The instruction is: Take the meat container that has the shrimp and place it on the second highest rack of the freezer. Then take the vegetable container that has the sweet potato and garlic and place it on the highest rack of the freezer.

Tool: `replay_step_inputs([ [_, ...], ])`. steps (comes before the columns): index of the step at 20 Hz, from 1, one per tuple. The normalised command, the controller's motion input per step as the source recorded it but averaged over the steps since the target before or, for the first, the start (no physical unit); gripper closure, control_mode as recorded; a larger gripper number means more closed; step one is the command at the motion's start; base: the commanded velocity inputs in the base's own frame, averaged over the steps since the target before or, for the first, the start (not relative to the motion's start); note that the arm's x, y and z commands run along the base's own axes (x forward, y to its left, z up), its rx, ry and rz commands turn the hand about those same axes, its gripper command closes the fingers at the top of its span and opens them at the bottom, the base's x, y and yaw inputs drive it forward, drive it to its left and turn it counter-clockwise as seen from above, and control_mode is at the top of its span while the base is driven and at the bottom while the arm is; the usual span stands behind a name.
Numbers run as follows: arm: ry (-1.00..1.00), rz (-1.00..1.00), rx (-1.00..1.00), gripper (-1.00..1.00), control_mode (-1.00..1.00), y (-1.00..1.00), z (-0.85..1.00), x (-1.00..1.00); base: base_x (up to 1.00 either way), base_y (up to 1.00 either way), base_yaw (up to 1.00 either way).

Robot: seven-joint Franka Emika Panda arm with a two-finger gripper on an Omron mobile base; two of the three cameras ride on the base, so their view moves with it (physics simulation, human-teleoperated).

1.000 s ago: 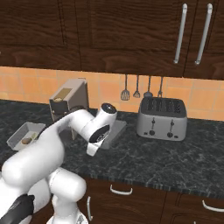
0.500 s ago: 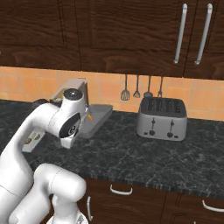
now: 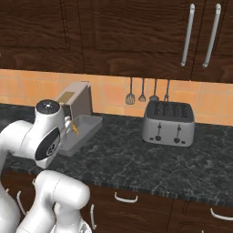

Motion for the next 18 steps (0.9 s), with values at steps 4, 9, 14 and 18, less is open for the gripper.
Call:
replay_step_inputs([
  [4,-0.09,0.00,-0.02,1.00,-1.00,0.20,0.00,-0.84,0.00,0.00,0.00],
  [9,-0.20,-0.03,-0.07,1.00,-1.00,0.12,-0.01,-0.85,0.00,0.00,0.00],
  [14,-0.06,-0.05,0.00,1.00,-1.00,0.00,-0.26,-0.24,0.00,0.00,0.00],
  [18,0.00,-0.09,0.00,1.00,-1.00,0.00,-0.27,-0.25,0.00,0.00,0.00],
])
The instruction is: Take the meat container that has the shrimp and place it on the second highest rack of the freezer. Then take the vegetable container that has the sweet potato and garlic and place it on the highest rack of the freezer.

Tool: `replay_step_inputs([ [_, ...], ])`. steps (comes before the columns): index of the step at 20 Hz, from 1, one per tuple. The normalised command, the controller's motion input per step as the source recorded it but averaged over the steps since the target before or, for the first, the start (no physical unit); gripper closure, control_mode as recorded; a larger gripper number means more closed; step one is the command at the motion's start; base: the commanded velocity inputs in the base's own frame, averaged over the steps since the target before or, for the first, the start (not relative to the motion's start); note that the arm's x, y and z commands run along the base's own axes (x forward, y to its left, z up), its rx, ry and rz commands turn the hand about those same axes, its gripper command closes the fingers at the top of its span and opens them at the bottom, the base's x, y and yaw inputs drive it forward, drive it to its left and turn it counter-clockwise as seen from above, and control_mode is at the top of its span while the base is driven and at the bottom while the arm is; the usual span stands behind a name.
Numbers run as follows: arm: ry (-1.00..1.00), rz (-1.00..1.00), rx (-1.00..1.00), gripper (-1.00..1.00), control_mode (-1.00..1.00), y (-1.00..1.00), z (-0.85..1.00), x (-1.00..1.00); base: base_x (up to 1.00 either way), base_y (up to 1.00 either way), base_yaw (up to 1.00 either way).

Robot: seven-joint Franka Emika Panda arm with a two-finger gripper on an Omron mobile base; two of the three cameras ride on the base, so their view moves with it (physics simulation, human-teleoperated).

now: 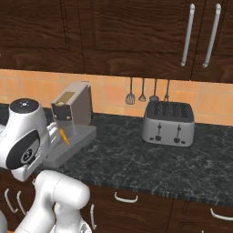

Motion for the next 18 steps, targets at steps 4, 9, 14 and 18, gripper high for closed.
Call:
replay_step_inputs([
  [4,-0.02,-0.06,0.00,1.00,1.00,0.00,-0.11,-0.17,-0.29,-0.05,-0.05],
  [9,0.00,0.00,0.00,1.00,1.00,0.00,0.00,0.00,-0.77,-0.39,-0.08],
  [14,0.00,0.00,0.00,1.00,1.00,0.00,0.00,0.00,-0.42,-0.57,-0.20],
  [18,0.00,0.00,0.00,1.00,1.00,0.00,0.00,0.00,-0.20,-0.56,-0.32],
])
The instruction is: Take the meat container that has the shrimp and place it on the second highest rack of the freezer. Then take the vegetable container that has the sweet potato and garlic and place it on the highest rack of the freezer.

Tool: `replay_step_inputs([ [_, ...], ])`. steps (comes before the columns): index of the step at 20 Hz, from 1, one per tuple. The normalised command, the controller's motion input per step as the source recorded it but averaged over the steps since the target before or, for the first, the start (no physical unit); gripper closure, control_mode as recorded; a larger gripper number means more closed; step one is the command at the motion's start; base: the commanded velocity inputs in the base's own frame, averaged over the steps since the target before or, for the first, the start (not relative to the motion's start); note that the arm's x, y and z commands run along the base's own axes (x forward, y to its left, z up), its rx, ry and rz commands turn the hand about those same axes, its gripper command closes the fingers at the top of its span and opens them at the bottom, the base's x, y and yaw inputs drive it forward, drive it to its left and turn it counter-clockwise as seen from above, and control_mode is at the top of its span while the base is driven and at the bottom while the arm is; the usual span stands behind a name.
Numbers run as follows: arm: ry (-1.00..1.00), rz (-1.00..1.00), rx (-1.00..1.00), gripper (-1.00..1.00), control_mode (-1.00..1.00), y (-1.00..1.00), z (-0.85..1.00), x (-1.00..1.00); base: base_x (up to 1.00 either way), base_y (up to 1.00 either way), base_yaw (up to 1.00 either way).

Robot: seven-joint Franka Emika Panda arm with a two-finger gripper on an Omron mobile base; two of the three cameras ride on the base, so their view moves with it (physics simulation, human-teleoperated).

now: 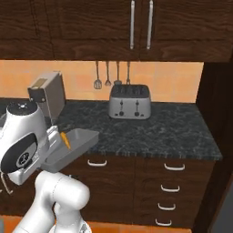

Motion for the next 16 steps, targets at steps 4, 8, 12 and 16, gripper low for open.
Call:
replay_step_inputs([
  [4,0.00,0.00,0.00,1.00,1.00,0.00,0.00,0.00,-0.12,-0.49,-0.55],
  [8,0.00,0.00,0.00,1.00,1.00,0.00,0.00,0.00,-0.18,-0.47,-0.57],
  [12,0.00,0.00,0.00,1.00,1.00,0.00,0.00,0.00,-0.27,-0.47,-0.55],
  [16,0.00,0.00,0.00,1.00,1.00,0.00,0.00,0.00,-0.44,-0.47,-0.50],
])
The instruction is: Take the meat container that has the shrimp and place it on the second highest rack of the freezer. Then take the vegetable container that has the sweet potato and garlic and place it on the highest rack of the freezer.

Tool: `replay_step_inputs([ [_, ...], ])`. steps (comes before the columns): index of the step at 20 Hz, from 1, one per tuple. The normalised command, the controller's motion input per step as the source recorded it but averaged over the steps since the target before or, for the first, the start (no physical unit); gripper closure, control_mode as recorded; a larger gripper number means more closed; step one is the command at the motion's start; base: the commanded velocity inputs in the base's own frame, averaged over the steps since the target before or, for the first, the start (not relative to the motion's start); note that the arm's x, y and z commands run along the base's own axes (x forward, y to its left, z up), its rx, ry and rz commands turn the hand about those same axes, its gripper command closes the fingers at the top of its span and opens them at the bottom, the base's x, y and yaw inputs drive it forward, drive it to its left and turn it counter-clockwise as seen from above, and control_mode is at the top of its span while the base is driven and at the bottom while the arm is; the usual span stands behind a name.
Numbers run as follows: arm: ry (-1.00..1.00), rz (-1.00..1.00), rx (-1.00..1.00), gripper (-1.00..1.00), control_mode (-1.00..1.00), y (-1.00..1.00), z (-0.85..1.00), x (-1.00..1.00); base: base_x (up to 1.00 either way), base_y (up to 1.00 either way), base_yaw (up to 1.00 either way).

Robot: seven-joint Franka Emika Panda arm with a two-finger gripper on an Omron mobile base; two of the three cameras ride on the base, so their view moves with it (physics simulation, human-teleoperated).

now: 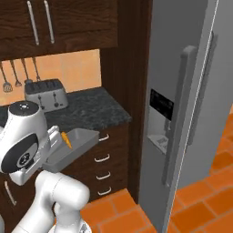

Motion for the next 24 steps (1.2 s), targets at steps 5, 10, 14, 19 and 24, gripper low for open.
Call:
replay_step_inputs([
  [5,0.00,0.00,0.00,1.00,1.00,0.00,0.00,0.00,-0.43,-0.51,-0.46],
  [10,0.00,0.00,0.00,1.00,1.00,0.00,0.00,0.00,-0.23,-0.59,-0.45],
  [14,0.00,0.00,0.00,1.00,1.00,0.00,0.00,0.00,-0.16,-0.68,-0.39],
  [19,0.00,0.00,0.00,1.00,1.00,0.00,0.00,0.00,0.02,-0.66,-0.32],
  [24,0.00,0.00,0.00,1.00,1.00,0.00,0.00,0.00,0.45,-0.66,-0.30],
])
